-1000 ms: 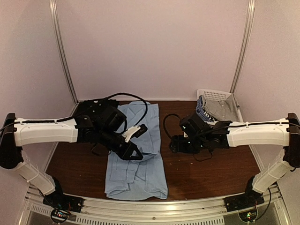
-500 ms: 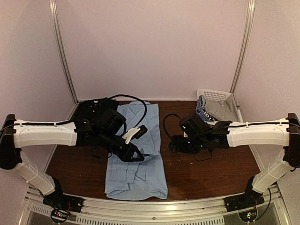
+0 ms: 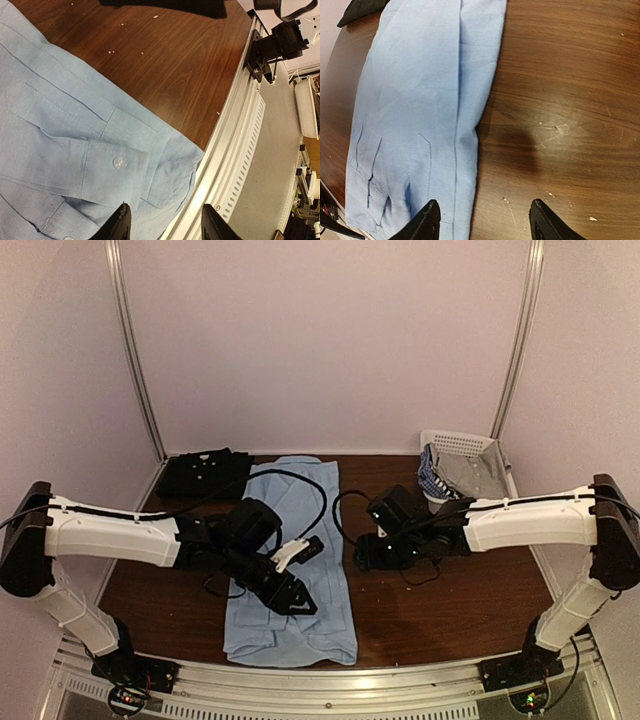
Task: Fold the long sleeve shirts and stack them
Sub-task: Fold the 1/3-folded shirt at the center of the board, then adjust the rectangle-folded shirt at the center of the board.
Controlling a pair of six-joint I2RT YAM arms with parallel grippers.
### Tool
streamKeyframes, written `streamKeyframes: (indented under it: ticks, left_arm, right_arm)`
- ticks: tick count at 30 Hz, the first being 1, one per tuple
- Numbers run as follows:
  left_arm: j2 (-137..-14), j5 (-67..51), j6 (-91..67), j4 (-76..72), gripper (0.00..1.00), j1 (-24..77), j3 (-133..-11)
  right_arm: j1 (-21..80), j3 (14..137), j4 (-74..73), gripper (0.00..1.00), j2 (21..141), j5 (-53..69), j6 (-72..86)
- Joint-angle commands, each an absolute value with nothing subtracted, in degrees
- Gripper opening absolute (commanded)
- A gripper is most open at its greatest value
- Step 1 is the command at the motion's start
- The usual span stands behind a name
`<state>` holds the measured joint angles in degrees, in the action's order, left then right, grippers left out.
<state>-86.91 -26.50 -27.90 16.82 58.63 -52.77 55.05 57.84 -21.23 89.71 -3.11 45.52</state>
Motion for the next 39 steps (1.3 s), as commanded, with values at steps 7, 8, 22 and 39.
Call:
streamKeyframes:
  ticks: [7,8,22,39]
  left_arm:
    - [-80.6,-12.5,-32.4,20.9,0.51,54.8,-52.9]
    - [-80.1,-11.5,-33.3,21.1,0.5,53.3,-52.4]
    - [-84.5,-14.1,-33.4,19.1,0.49,35.5,-51.8]
    - [-101.4,-8.8,-33.0,20.7,0.34,32.3,-70.7]
  right_arm:
    - [56.3,69.5,-15.9,0.42,101.2,3.0,41.2]
    - [56.3,70.3,-15.3,0.4,102.4,3.8,41.1]
    - [50.9,68.8,-8.8,0.33,113.4,7.6,41.6]
    - [46.1,70.7,-13.4,0.41,105.3,7.2,33.3]
